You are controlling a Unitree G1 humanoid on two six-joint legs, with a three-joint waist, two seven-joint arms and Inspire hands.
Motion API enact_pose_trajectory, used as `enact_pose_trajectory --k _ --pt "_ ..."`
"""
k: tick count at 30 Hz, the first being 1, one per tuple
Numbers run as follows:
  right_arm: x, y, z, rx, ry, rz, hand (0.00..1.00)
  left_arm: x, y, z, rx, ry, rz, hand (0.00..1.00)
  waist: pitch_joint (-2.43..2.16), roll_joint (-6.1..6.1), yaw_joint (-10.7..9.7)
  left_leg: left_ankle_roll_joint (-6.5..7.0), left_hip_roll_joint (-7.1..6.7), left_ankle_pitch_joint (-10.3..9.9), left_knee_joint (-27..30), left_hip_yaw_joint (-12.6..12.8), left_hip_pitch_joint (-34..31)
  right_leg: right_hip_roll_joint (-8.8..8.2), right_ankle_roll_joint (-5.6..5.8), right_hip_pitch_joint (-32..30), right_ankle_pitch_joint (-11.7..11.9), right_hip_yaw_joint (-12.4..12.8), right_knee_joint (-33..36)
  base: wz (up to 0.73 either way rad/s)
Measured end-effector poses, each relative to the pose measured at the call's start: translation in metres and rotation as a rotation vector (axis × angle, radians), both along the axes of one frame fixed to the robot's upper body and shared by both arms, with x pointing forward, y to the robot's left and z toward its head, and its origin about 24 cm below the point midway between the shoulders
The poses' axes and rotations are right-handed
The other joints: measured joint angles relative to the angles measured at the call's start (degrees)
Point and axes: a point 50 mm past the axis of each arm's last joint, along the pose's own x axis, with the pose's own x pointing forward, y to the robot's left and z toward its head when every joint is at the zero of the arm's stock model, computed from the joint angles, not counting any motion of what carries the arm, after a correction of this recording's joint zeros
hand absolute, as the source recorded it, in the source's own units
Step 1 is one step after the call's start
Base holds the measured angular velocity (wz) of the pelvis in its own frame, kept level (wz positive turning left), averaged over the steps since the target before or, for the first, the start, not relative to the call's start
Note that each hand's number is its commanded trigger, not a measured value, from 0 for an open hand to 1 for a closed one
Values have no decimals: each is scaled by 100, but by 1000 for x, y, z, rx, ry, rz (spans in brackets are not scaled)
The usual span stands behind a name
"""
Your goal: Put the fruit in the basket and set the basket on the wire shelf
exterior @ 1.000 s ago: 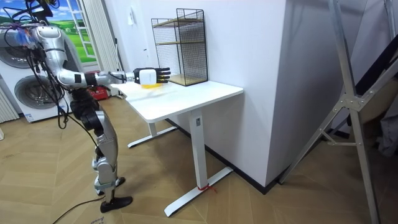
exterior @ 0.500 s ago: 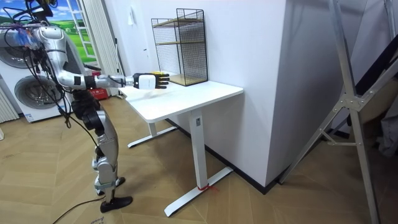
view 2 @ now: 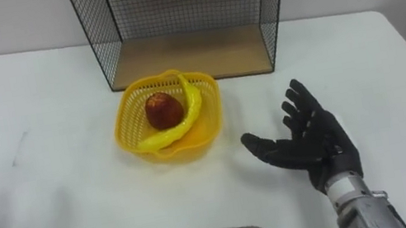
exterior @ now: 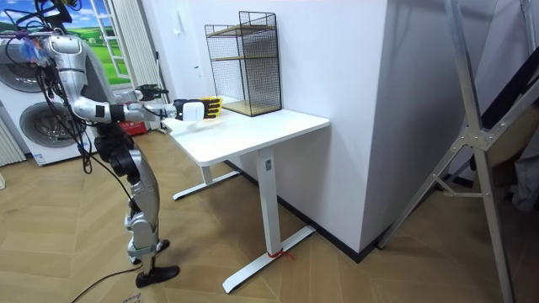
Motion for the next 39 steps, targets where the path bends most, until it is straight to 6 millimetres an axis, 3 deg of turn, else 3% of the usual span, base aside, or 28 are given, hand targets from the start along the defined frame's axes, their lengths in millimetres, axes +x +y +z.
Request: enact_pose_trajectory --k 5,8,14,19,26,31,35,39 --pt "9 11 -3 105 -25 15 0 15 -26 -9 -134 -30 -260 0 25 22 -96 0 12 1 -1 68 19 5 -4 -19 3 27 -7 -5" --pt "12 18 -5 113 -23 47 0 18 -32 -18 -180 -12 -329 0 56 36 -172 0 15 1 -11 83 3 12 -4 -55 3 82 -10 -1" --pt "24 28 -2 125 -43 94 0 20 -46 -26 -206 3 -460 0 65 15 -179 0 20 2 -21 195 -5 11 -4 -138 3 174 -7 -9" --pt "34 34 2 200 -77 95 0 23 -52 -25 -232 -15 -512 0 60 -62 -189 0 22 2 -21 215 19 11 -3 -130 3 210 -18 -3" --pt "34 40 2 261 -76 100 0 24 -57 -29 -252 11 -548 0 55 -81 -200 0 28 2 1 219 13 0 -6 -112 5 153 -10 0" --pt "34 43 -6 277 -41 100 0 31 -61 -31 -262 28 -578 0 57 -75 -198 -1 48 1 48 219 -2 2 -28 -103 25 145 1 0" --pt "33 46 -7 335 -35 94 0 36 -70 -30 -275 18 -614 0 84 -14 -193 -1 52 0 -18 228 -3 21 -31 -114 35 159 45 -2" --pt "34 50 -7 350 -35 105 0 37 -77 -31 -299 14 -639 0 76 4 -206 -1 53 1 -24 230 -2 24 -31 -131 35 171 64 0"
